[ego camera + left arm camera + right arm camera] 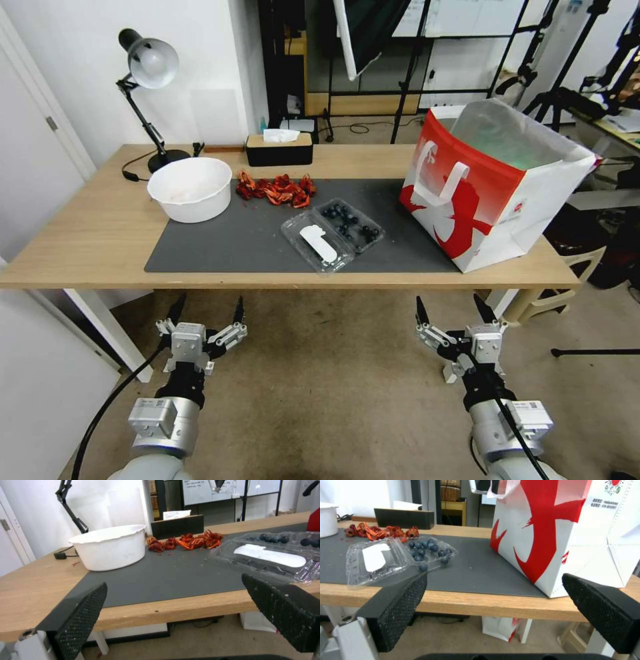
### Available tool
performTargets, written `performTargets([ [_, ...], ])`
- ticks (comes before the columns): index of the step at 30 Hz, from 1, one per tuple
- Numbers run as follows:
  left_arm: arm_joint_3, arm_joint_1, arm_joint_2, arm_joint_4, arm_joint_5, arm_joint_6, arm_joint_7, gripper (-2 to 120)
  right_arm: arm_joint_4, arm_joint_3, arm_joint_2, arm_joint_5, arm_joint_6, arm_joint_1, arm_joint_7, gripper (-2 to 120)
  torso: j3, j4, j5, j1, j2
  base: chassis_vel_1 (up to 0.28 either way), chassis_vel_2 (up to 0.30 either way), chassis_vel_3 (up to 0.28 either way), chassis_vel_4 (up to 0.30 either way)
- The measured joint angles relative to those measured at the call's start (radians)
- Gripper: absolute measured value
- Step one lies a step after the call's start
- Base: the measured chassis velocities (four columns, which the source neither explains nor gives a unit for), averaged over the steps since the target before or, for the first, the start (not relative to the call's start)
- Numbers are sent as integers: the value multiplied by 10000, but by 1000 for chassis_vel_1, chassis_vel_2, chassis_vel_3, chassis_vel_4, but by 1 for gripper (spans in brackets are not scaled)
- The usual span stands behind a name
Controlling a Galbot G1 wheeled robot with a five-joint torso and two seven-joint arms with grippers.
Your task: Close the takeout container lid, then place the container into the takeout bag.
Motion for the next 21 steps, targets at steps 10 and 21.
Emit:
performTargets([
  [10, 0, 0, 0, 0, 0, 0, 0, 100, 0, 0, 0, 0, 0, 0, 0, 100, 0, 0, 0, 1, 0, 0, 0, 0, 0],
  [21, 1124, 177, -498, -321, -124, 273, -1394, 100, -580, -1279, 1, -165, -1246, 417, -903, 100, 0, 0, 4, 0, 0, 0, 0, 0, 0],
])
